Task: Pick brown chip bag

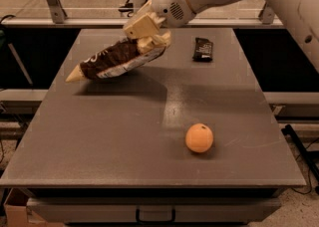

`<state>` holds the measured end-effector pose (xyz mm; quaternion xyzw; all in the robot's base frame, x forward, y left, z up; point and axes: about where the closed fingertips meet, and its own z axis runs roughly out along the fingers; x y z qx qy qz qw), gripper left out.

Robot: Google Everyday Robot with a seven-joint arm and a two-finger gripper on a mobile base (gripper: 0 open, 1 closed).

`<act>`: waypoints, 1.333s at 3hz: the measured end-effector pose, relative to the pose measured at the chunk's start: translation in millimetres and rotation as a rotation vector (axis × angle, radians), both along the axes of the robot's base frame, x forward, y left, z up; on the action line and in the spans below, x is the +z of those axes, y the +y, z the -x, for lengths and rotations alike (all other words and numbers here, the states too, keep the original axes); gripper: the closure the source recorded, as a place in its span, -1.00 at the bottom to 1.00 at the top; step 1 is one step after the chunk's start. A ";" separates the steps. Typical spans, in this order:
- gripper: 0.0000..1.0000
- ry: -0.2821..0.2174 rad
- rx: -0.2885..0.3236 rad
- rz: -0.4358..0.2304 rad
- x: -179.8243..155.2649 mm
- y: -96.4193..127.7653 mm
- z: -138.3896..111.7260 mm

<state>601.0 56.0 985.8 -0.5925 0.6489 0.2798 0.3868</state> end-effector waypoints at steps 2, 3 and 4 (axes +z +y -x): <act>0.24 0.009 0.068 0.038 -7.4 -4.2 17.6; -0.23 0.021 0.076 0.087 -25.5 -8.9 31.1; -0.69 0.034 0.075 0.151 -51.0 -7.6 39.6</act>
Offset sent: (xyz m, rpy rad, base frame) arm -0.0363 -0.0124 -0.0278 -0.0825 0.0397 0.1138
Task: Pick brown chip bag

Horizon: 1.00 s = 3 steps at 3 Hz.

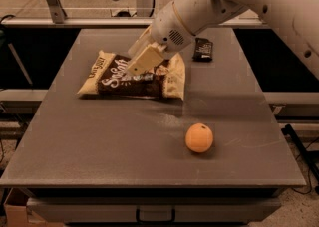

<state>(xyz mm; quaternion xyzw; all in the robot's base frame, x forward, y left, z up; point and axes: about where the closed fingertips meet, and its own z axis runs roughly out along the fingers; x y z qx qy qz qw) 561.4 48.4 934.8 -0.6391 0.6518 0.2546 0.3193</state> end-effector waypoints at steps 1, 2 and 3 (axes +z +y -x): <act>-1.00 0.005 0.004 0.044 -23.5 8.8 0.4; -1.00 0.006 0.008 0.084 -50.1 15.5 -2.3; -1.00 0.007 0.002 0.121 -76.7 17.7 -8.4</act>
Offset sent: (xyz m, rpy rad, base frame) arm 0.0077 0.0198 -0.0846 -0.1372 0.0042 0.0037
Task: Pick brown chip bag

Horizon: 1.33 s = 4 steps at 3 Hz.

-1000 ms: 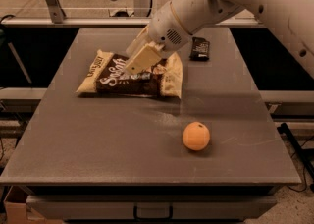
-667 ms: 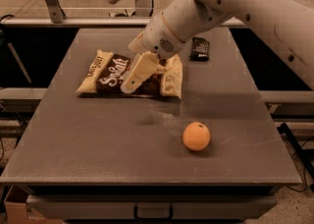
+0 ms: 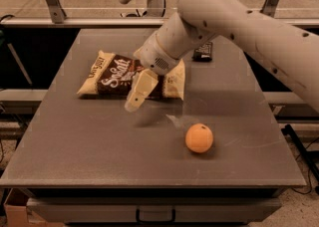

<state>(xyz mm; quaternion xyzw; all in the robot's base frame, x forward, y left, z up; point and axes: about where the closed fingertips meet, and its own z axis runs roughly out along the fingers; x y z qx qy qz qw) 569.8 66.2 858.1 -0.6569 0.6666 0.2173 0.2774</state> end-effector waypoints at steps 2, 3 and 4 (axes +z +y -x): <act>-0.19 0.009 -0.017 0.039 -26.7 2.2 -13.8; 0.31 0.007 -0.016 0.036 -25.8 2.8 -14.5; 0.74 0.007 -0.016 0.036 -23.4 2.8 -14.5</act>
Offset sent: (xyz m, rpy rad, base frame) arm 0.0230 0.0001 -0.0315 -0.0434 0.0043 -0.0333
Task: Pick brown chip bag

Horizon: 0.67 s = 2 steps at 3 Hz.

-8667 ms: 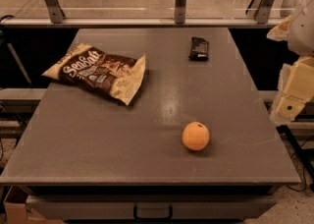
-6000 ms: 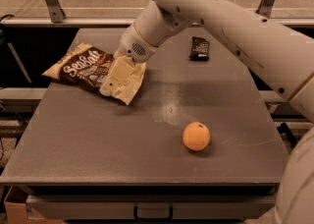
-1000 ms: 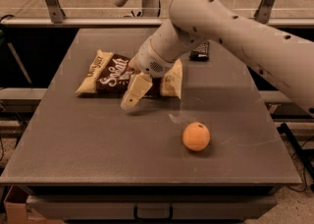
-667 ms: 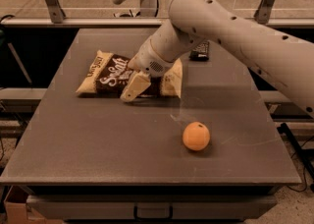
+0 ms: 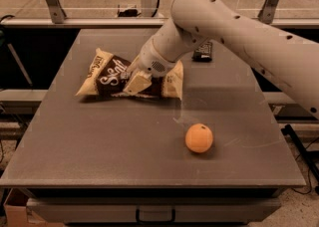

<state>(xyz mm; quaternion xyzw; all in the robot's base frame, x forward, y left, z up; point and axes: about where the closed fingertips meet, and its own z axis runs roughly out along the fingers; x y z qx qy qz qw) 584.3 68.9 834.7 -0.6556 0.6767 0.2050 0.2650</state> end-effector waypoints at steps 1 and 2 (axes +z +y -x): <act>1.00 0.000 0.000 0.000 1.9 0.0 0.0; 1.00 -0.051 0.014 -0.083 46.4 6.3 -3.4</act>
Offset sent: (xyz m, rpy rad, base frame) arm 0.0095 0.0116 0.1277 0.2268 -0.1429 0.0305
